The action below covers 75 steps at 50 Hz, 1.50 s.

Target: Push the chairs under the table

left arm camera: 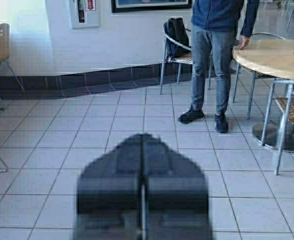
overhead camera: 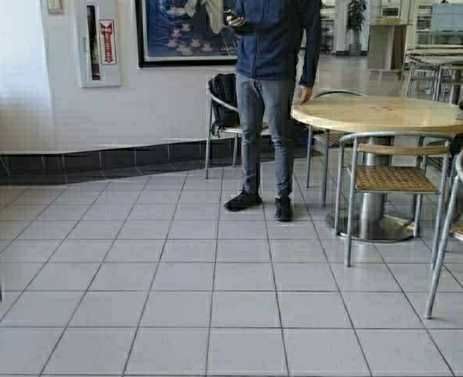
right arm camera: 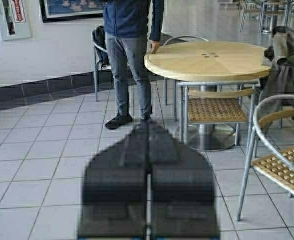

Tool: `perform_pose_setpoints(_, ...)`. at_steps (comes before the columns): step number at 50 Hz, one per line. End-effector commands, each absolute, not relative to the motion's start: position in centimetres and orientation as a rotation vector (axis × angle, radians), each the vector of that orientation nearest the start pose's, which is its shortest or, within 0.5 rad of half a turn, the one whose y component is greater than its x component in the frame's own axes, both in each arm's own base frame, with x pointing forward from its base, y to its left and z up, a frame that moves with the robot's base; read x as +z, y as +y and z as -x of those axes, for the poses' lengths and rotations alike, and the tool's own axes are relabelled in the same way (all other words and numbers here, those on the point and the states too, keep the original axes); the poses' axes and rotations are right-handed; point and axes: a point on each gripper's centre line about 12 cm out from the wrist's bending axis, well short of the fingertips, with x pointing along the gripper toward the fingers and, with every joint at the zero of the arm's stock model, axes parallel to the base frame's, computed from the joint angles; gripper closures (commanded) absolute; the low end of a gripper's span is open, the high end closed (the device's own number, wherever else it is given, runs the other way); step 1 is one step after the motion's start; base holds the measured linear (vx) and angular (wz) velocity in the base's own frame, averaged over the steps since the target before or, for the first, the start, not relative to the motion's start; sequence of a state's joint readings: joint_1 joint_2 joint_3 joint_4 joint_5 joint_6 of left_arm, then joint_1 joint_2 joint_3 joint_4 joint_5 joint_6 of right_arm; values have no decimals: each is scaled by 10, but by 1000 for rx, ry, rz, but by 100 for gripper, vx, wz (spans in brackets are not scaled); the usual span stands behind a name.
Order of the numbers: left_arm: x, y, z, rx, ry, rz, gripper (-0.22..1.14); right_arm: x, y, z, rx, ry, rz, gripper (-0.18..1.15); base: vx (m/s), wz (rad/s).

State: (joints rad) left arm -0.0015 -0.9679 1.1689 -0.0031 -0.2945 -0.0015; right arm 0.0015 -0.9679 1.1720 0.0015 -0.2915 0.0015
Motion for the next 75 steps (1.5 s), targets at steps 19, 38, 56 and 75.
perform_pose_setpoints(19,305,-2,-197,-9,-104,10,89,299,2,-201,13,-69,-25,93,1,1)
perform_pose_setpoints(38,301,-2,-199,-10,-91,-1,89,298,3,-201,14,-67,-28,93,13,8)
perform_pose_setpoints(56,297,0,-201,1,-78,-8,89,302,2,-199,13,-84,-28,93,18,16)
perform_pose_setpoints(75,296,1,-201,7,-78,-8,89,301,2,-198,13,-84,-27,93,24,9)
